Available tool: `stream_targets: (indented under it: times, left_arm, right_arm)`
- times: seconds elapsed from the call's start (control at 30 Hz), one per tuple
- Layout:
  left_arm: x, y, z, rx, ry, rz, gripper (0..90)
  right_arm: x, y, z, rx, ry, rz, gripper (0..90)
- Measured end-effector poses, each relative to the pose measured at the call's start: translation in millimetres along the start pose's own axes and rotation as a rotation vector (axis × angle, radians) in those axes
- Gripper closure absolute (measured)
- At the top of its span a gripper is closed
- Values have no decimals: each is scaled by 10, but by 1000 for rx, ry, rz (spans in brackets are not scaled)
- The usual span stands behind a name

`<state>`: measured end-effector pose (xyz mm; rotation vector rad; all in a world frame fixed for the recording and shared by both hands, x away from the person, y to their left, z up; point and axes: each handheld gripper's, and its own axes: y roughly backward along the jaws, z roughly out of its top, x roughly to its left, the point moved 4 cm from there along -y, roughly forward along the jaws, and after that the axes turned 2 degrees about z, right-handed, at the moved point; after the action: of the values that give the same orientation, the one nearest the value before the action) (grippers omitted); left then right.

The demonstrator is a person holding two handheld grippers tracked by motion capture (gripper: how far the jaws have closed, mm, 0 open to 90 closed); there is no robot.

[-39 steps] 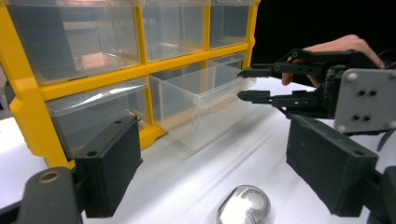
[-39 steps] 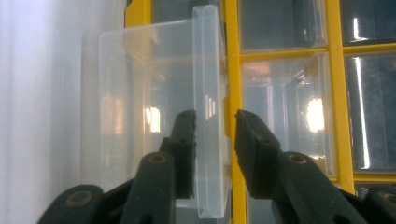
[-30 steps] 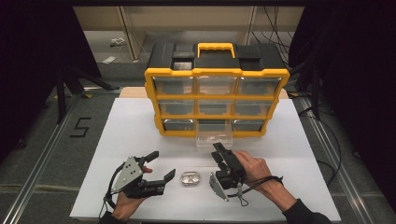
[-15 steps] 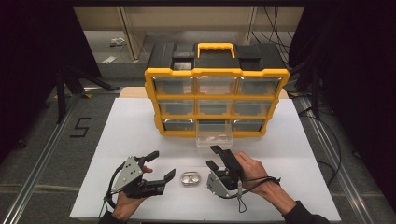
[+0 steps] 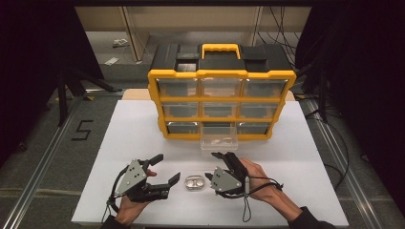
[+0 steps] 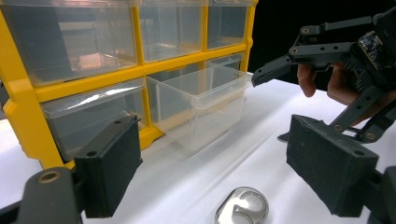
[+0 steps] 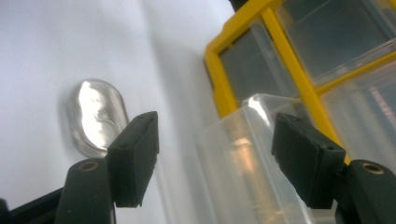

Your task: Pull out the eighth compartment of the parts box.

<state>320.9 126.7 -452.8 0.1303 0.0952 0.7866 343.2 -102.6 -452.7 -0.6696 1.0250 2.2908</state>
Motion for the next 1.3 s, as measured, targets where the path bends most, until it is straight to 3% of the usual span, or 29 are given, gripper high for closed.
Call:
stream_targets:
  times: [0.27,0.43,0.8,1.1,1.3]
  left_arm:
    - [-1,-3,1,-1,-1,-2,173]
    - [1,-3,1,-1,0,-1,173]
    - [-1,-3,1,-2,-1,-3,172]
    - [18,0,4,-8,23,-3,172]
    - [10,-2,3,-6,14,-5,172]
  right_arm:
    - [-12,8,37,-28,-128,118,297]
    - [-13,1,51,-39,-179,170,289]
    - [24,-46,81,-47,-271,285,274]
    - [119,-162,84,-7,-314,373,268]
    - [147,-232,68,7,-357,426,261]
